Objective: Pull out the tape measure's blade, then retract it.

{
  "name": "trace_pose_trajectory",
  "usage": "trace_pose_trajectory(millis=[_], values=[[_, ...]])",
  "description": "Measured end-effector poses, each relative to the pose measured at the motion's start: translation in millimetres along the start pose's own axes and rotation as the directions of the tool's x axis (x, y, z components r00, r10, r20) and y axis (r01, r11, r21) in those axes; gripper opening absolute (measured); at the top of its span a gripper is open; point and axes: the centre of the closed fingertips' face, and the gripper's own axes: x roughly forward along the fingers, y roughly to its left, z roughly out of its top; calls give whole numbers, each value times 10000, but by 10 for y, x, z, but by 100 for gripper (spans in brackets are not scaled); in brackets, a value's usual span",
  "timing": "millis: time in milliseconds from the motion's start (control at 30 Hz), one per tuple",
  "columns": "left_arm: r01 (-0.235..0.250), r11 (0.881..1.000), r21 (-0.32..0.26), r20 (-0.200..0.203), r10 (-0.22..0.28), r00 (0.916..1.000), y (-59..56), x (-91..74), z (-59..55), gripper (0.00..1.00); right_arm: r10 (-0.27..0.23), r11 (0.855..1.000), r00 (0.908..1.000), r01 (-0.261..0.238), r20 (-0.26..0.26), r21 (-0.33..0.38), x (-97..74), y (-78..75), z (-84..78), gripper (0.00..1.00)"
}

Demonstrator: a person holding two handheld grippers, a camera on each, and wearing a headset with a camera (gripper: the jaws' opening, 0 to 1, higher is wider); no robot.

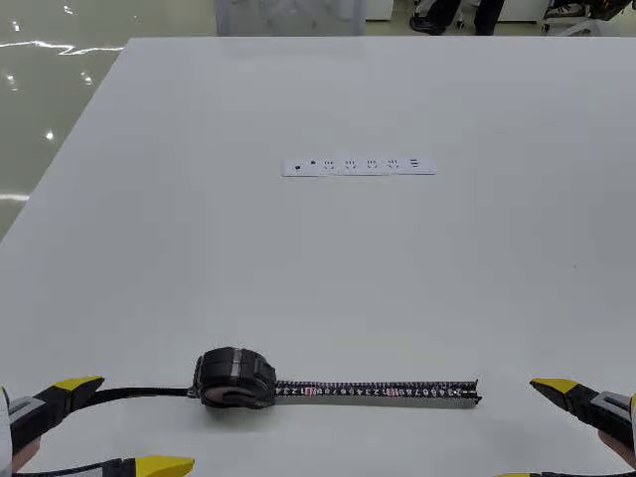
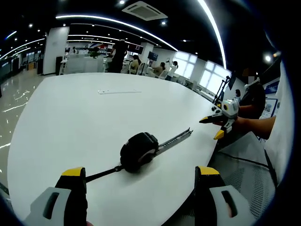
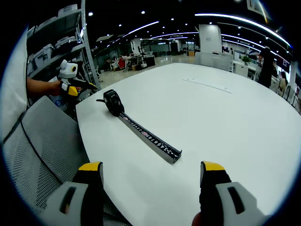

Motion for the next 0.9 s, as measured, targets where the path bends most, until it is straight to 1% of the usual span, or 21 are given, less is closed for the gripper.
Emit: trace_pose_trajectory(millis=[33,167,200,267,333,400,533,667,767,900], values=[[41,10000,-27,29,-41,10000,-19,20,21,92,-2,10000,10000,2,-1,-12,1,3,-1,86],[-12,10000,-68,-54,11,10000,-33,77,39,92,7,10000,10000,-7,22,-7,4,2,4,86],[-106,9999,-91,-113,105,9999,-29,99,39,93,18,10000,10000,-18,24,-17,5,3,4,86],[-108,9999,-36,-192,107,9998,-48,135,43,92,72,10000,10000,-72,22,-16,11,8,7,86],[-163,9998,-72,-172,162,9997,-51,160,61,92,83,9999,10000,-83,13,-63,15,6,12,86],[-186,9998,-57,-276,184,9994,-60,199,66,92,109,9999,9999,-109,54,-44,20,1,24,85],[-102,9999,-54,-356,100,9993,-102,264,104,92,98,9999,9999,-97,112,-48,24,-17,35,85],[-134,9999,-76,-412,131,9991,-107,320,129,92,80,10000,9999,-80,153,-30,23,-25,40,85],[-113,9999,-118,-442,108,9990,-133,383,151,92,78,10000,9998,-78,176,-1,23,-25,33,85],[-110,9998,-135,-565,102,9984,-148,465,158,92,82,10000,9998,-82,164,30,21,-23,21,85]])
